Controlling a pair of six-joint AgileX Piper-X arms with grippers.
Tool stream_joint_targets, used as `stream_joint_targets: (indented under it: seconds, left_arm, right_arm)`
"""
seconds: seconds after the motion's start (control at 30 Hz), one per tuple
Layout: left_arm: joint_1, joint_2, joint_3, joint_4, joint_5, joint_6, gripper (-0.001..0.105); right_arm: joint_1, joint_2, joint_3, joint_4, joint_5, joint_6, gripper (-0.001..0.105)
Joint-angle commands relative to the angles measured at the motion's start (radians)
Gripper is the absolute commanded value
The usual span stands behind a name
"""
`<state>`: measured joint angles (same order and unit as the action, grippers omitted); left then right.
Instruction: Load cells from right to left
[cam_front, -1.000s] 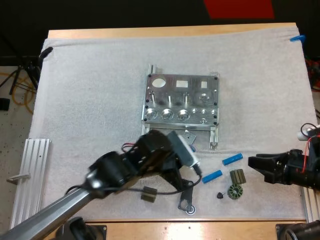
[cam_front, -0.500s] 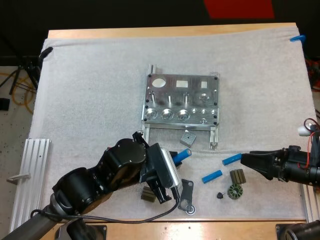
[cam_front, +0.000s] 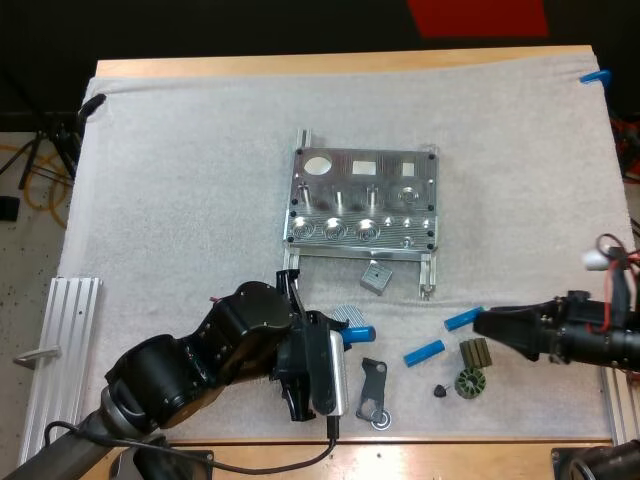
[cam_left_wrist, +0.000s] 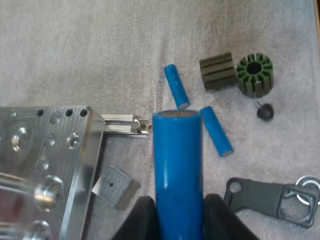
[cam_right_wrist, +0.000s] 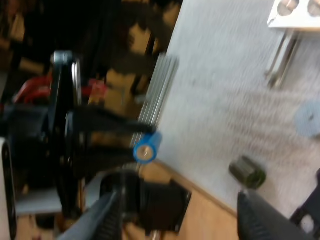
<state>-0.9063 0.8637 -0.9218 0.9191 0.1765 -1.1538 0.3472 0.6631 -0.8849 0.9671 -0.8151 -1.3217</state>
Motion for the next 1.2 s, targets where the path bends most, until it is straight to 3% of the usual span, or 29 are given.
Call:
stream_joint_targets:
  seconds: [0.0, 0.17, 0.33, 0.43, 1.17]
  left_arm:
    - [-0.001, -0.005, -0.004, 0.000, 0.016, 0.026, 0.000]
    - [-0.001, 0.003, -0.004, -0.008, 0.040, 0.039, 0.000]
    - [-0.001, 0.043, -0.004, -0.006, 0.040, 0.039, 0.000]
    - [-0.001, 0.061, -0.004, -0.006, 0.040, 0.037, 0.000]
    - [-0.001, 0.066, -0.004, -0.148, 0.045, 0.037, 0.000]
  right_arm:
    - [0.040, 0.020, -0.012, 0.001, 0.010, -0.001, 0.049]
    - [0.214, 0.080, -0.012, -0.028, 0.138, 0.003, 0.051]
    - [0.390, 0.139, -0.012, -0.145, 0.256, 0.097, 0.051]
    - [0.440, 0.179, -0.012, -0.156, 0.319, 0.131, 0.051]
    - [0.444, 0.257, -0.012, -0.290, 0.350, 0.169, 0.051]
